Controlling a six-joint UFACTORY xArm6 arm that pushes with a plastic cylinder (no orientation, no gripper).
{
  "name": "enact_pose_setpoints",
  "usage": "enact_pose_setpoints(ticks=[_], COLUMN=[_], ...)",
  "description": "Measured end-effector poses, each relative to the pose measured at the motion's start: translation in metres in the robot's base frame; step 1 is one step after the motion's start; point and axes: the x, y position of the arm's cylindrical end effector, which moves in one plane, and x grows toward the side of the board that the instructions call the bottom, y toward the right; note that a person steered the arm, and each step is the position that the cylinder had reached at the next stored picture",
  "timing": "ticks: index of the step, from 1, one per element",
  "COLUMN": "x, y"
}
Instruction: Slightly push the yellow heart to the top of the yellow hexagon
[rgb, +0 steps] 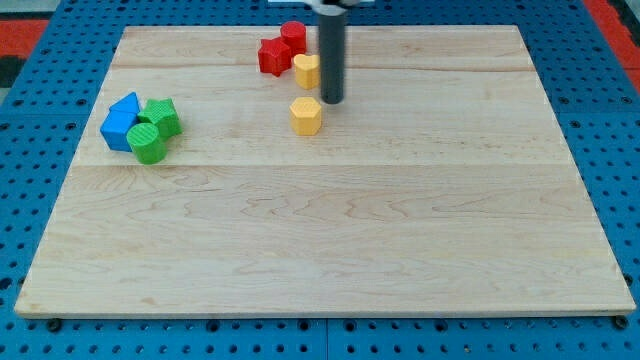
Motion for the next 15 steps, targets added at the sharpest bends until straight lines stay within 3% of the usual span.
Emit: enact_pose_setpoints(ticks=[1, 3, 4, 5, 6, 8, 11, 15], x=[0.031, 0.033, 0.005, -0.052, -0.084, -0.058, -0.073, -0.063], y=[-0.006, -0.042, 0.01, 0.048, 0.041, -0.023, -0.03, -0.056])
